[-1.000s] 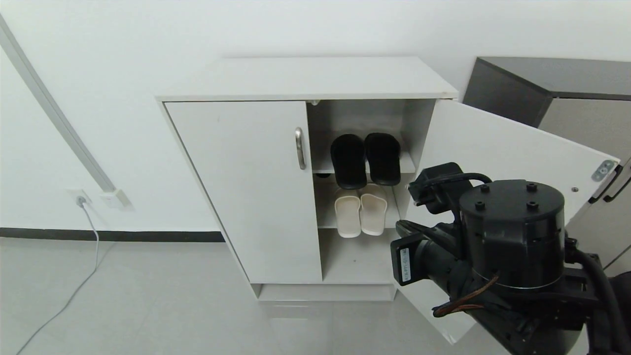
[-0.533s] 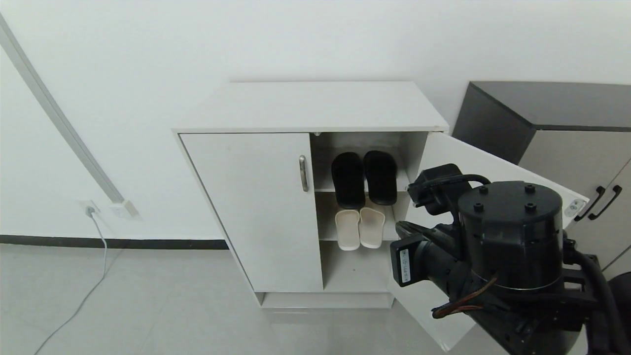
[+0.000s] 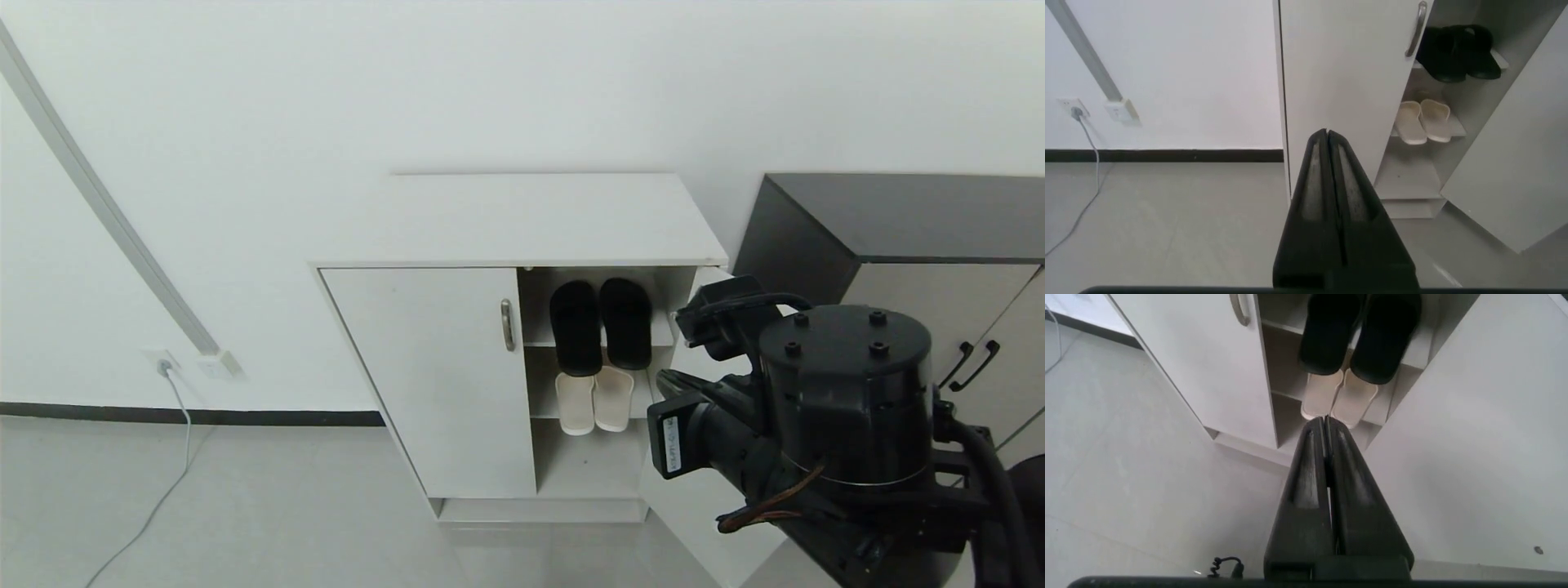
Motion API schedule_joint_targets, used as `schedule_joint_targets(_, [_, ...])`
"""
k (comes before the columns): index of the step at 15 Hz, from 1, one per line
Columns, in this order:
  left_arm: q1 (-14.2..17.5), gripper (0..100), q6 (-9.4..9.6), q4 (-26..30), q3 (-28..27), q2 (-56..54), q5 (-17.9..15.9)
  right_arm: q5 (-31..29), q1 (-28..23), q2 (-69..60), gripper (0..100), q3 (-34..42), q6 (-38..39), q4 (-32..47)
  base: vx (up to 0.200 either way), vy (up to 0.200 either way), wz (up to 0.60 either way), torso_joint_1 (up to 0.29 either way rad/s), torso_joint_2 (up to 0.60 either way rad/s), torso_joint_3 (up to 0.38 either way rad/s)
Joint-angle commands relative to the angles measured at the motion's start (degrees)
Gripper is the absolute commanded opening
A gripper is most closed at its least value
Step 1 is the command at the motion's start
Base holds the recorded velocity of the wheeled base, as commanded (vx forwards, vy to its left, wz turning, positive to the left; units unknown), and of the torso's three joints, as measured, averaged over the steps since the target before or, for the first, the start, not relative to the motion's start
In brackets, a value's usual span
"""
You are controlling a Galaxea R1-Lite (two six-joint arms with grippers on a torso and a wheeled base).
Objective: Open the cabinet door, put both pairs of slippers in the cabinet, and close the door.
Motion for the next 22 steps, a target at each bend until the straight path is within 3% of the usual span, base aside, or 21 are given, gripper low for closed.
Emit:
schedule_joint_targets(1, [0.01,0,0.01,-0.03,0.01,0.09,0.02,-0.01,0.01,0.12,0,0.19,-0.06,-0.06,0.0,0.0,0.0,0.071,-0.16,-0.085])
schedule_joint_targets(12, [0.01,0,-0.07,-0.03,0.01,0.09,0.02,-0.01,0.01,0.56,0,1.25,-0.58,-0.14,0.0,0.0,0.0,0.008,-0.01,-0.01])
schedule_joint_targets(18, [0.01,0,-0.07,0.06,0.01,0.09,0.02,-0.1,-0.08,0.73,0,1.25,-0.85,-0.5,0.0,0.0,-0.6,0.007,0.0,0.004])
schedule_joint_targets(22, [0.01,0,-0.07,0.06,0.01,0.09,0.02,-0.1,-0.43,0.73,0,1.42,-1.81,-3.13,0.0,0.0,0.0,0.0,0.0,0.0])
